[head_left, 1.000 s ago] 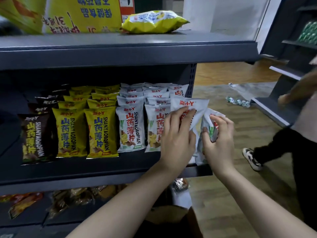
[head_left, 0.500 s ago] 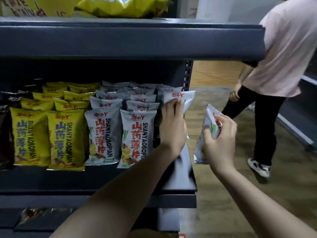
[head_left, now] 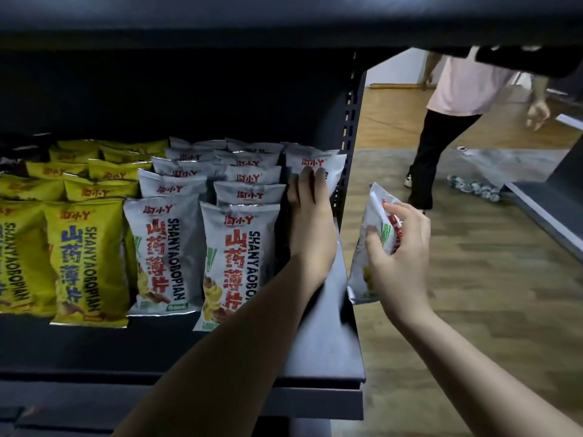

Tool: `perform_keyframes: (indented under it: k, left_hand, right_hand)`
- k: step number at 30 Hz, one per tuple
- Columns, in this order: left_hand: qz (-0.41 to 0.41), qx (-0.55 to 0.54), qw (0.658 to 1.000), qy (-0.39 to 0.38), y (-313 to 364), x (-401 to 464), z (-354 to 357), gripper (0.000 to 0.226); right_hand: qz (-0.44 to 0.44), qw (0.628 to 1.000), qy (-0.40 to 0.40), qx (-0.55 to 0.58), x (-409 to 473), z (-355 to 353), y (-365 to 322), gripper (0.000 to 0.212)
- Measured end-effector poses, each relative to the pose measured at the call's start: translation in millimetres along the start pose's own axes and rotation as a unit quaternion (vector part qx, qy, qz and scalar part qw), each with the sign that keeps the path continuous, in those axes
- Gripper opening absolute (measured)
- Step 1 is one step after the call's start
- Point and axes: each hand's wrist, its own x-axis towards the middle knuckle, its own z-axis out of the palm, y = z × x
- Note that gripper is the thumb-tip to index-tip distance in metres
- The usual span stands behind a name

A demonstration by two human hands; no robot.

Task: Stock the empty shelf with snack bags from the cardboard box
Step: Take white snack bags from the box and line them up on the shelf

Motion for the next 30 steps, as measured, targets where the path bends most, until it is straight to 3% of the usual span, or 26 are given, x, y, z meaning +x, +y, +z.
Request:
perform_keyframes:
  k: [7, 10, 13, 17, 22, 24, 26, 28, 30]
  left_hand:
    - [-0.04, 0.06, 0.997, -0.03, -2.1, -6.8, 13.2, 0.067]
    - [-0.028, 0.088, 0.994, -0.05, -1.3, -9.6, 18.1, 0.082]
    - [-0.03, 0.088, 0.994, -0.062, -1.1, -10.2, 17.5, 0.092]
    - [-0.054, 0.052, 0.994, -0.078, 4.6, -7.7, 9.8, 0.083]
    - [-0.074, -0.092, 0.988, -0.1, 0.7, -8.2, -12.6, 0.067]
    - [-0.134, -0.22, 0.961, -0.101, -0.1, -12.3, -32.1, 0.058]
    - [-0.194, -0.347, 0.911, -0.106, -0.8, -18.1, -51.1, 0.043]
    - [-0.215, -0.394, 0.885, -0.122, -1.4, -21.9, -61.7, 0.037]
    - [-0.206, -0.408, 0.882, -0.113, 0.4, -22.5, -72.9, 0.035]
  right_hand:
    - [0.0, 1.0, 0.002, 0.005, 2.5, 3.9, 0.8, 0.032]
    - [0.002, 1.0, 0.002, 0.007, 2.4, 4.6, -0.5, 0.034]
    - [-0.009, 1.0, -0.005, 0.008, 2.5, 2.4, -4.1, 0.033]
    - [-0.025, 0.999, -0.02, 0.007, 5.3, -0.6, -9.7, 0.034]
    - [-0.03, 0.998, -0.046, -0.009, 11.5, 3.3, -19.8, 0.04]
    - [-0.029, 0.997, -0.065, -0.015, 13.2, 10.6, -24.9, 0.041]
    - [-0.033, 0.996, -0.08, -0.025, 13.9, 21.4, -29.0, 0.043]
    - [-0.032, 0.994, -0.098, -0.044, 13.3, 33.9, -33.3, 0.047]
    - [-0.022, 0.992, -0.114, -0.053, 13.7, 48.3, -35.4, 0.051]
